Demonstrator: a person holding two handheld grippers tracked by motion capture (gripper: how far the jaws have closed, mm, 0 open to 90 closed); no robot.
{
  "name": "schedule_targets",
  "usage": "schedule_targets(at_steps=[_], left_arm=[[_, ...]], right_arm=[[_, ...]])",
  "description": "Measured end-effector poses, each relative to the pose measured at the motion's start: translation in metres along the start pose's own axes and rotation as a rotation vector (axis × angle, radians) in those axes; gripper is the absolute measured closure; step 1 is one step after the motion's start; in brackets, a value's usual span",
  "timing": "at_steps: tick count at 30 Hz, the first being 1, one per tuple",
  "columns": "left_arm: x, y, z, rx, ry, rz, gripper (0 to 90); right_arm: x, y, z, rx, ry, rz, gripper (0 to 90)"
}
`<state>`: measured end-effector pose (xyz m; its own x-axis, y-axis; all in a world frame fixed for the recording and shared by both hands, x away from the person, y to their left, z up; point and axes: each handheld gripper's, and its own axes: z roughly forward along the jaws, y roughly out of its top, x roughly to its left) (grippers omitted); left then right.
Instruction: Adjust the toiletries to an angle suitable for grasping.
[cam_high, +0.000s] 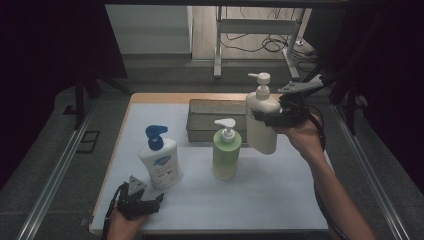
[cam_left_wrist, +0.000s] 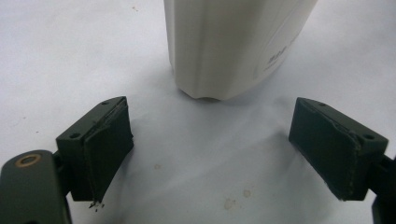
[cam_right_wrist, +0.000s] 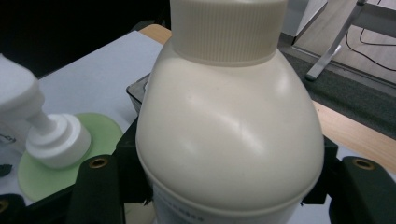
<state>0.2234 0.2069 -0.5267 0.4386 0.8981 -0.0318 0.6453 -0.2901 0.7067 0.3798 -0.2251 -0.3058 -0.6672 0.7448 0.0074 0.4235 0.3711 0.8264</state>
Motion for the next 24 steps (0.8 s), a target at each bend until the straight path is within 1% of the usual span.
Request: schedule_targets(at_steps=[9, 10, 24], left_arm=[[0.000, 0.000, 0.000, 0.000, 0.001, 0.000, 12.8], [0.000, 0.000, 0.000, 0.000, 0.000, 0.000, 12.8], [0.000, 0.000, 0.000, -0.001, 0.001, 0.000, 12.8]], right_arm=[[-0.001, 0.015, 0.018, -0.012, -0.004, -0.004, 36.4], [-0.001, 0.018, 0.022, -0.013, -0.009, -0.002, 36.4], [-0.004, 0.033, 0.044, -0.024, -0.016, -0.012, 36.5]])
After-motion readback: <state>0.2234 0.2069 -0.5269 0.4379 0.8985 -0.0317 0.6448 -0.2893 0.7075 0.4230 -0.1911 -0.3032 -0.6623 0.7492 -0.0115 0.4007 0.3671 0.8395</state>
